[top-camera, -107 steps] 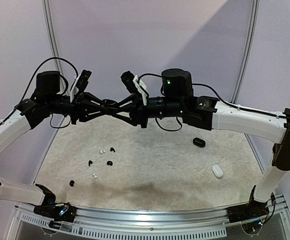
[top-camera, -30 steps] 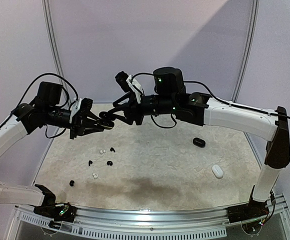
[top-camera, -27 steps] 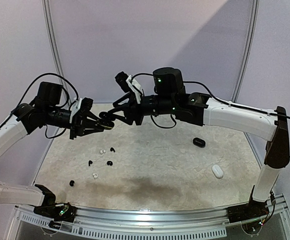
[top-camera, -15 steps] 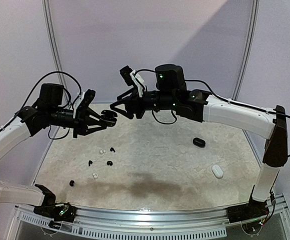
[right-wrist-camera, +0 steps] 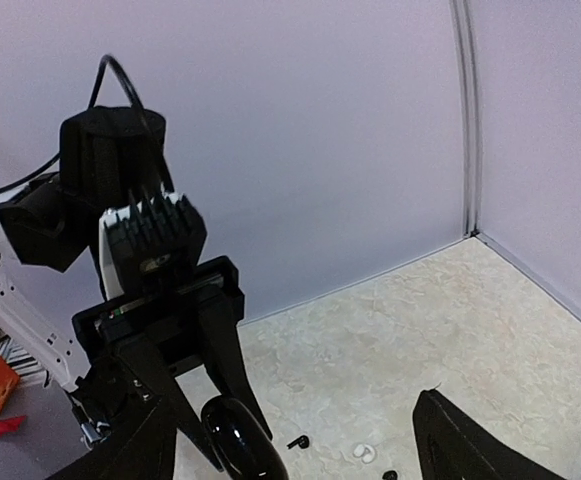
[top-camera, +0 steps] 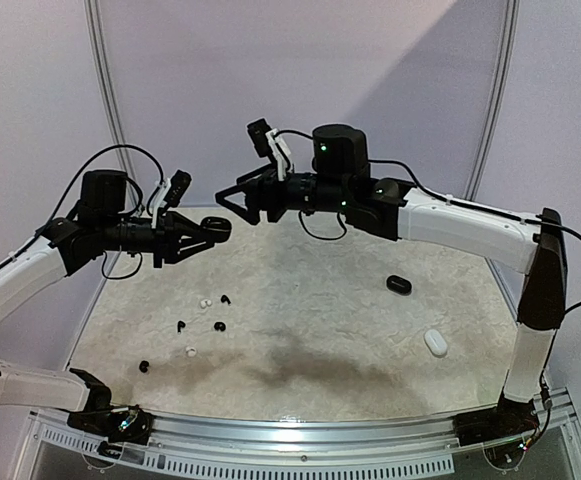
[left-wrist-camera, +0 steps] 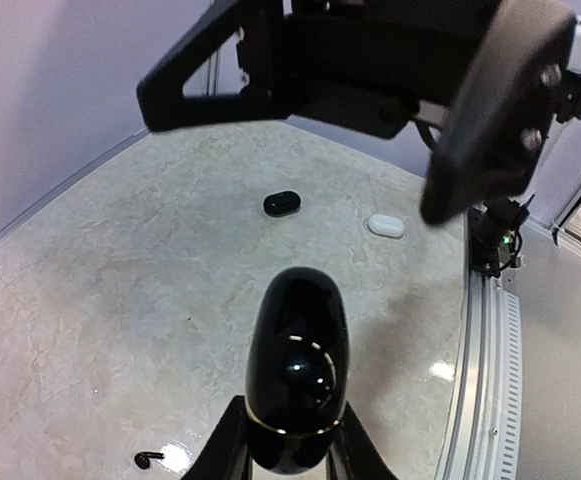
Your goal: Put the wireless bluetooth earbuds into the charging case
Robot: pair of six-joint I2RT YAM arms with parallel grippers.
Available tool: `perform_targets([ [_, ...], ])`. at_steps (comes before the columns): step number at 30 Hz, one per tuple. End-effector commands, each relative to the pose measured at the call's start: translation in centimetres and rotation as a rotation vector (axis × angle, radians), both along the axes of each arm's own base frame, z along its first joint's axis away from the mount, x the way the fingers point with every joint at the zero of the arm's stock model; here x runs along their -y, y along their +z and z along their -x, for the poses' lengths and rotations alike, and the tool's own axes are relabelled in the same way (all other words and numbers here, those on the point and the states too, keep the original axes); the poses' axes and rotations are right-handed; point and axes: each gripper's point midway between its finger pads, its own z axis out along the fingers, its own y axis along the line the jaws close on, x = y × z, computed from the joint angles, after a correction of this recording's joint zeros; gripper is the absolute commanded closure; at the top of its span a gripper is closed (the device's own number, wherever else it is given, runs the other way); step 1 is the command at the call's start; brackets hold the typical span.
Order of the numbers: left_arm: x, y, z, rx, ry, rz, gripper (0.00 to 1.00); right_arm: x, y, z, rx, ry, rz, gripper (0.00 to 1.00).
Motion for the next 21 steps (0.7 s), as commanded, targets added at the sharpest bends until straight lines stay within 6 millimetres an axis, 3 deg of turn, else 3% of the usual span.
perform_targets([
  [1, -0.6, 0.1, -0.7, 0.0, 0.038, 0.001, 1.0, -1.6, -2.9, 2.3, -0.039, 0.193, 0.015, 0.16],
  [9, -0.1, 0.7, 0.6, 0.001, -0.045, 0.036, 1.0, -1.9, -3.9, 3.9, -0.026, 0.304, 0.011, 0.34],
  [17, 0.5, 1.6, 1.9, 0.045, -0.148, 0.054, 1.0, -2.0, -6.0, 2.0, -0.023, 0.207, 0.083, 0.36],
  [21, 0.6, 1.7, 2.3, 0.05, -0.176, 0.055, 1.0, -2.0, -6.4, 1.4, -0.02, 0.174, 0.103, 0.42],
])
